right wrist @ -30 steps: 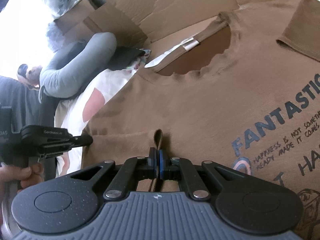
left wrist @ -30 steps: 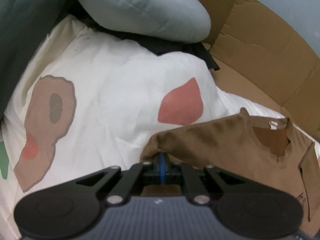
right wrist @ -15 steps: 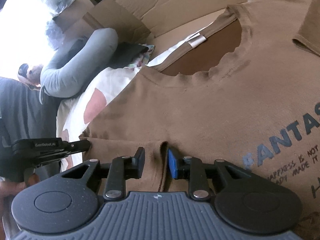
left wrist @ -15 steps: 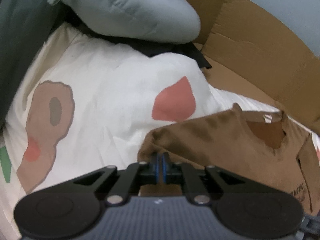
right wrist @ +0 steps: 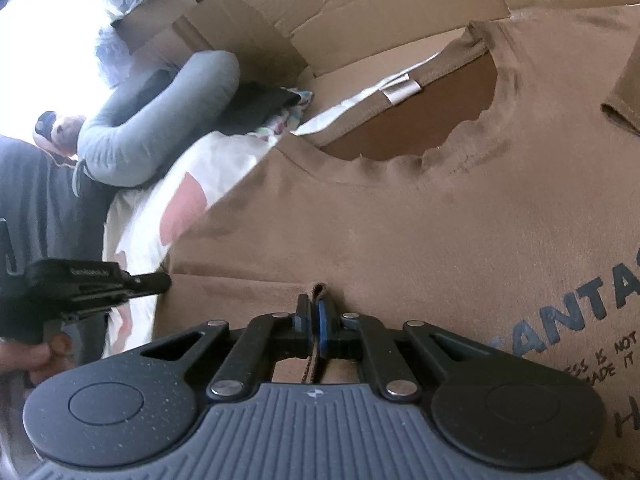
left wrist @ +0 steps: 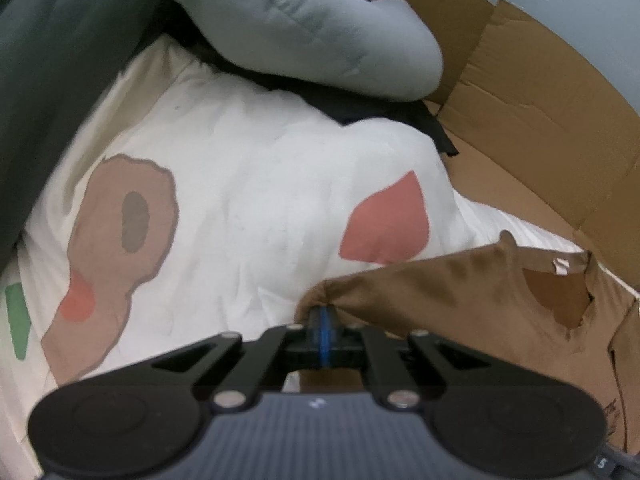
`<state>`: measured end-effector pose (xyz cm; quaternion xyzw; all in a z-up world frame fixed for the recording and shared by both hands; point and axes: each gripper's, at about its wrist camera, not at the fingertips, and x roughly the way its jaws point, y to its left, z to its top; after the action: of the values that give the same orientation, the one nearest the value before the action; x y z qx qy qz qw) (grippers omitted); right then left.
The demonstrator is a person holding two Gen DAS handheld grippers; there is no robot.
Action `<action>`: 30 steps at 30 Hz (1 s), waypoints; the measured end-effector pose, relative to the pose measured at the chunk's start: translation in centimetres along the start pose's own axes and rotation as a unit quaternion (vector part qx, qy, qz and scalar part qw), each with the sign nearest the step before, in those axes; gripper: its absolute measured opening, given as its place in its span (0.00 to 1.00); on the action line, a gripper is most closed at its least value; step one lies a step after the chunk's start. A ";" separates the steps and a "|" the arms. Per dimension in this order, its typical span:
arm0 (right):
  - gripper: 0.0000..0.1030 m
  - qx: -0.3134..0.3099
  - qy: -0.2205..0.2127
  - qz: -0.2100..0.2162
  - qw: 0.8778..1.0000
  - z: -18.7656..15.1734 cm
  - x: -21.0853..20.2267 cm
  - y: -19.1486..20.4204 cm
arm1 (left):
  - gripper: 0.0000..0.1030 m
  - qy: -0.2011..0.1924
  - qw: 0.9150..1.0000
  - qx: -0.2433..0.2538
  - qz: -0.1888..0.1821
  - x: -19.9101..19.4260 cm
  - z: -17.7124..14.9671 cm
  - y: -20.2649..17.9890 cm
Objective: Fold clothes
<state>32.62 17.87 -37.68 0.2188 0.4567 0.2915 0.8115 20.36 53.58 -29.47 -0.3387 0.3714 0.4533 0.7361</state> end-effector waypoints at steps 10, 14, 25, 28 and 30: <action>0.04 -0.019 -0.002 -0.021 1.000 0.8 0.0 0.9 | 0.03 0.004 0.999 0.033 0.031 -0.7 0.0 -1.4; 0.06 -0.004 -0.024 -0.053 0.998 1.7 -0.9 1.6 | 0.09 -0.002 0.997 0.075 0.027 -3.0 -0.4 -2.3; 0.09 -0.020 -0.024 -0.039 0.999 1.5 -4.0 3.6 | 0.16 -0.006 0.996 0.087 -0.011 -8.3 -4.1 -2.1; 0.22 -0.035 -0.022 -0.037 0.998 1.0 -5.3 3.8 | 0.17 -0.009 0.996 0.089 -0.016 -9.5 -5.3 -1.8; 0.22 -0.035 -0.019 -0.043 0.998 0.6 -5.9 3.6 | 0.17 -0.009 0.996 0.087 -0.016 -10.1 -6.1 -1.5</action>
<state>29.73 16.48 -31.48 0.1759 0.4401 0.2681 0.8387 17.14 43.75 -23.63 -0.2756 0.3975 0.4106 0.7729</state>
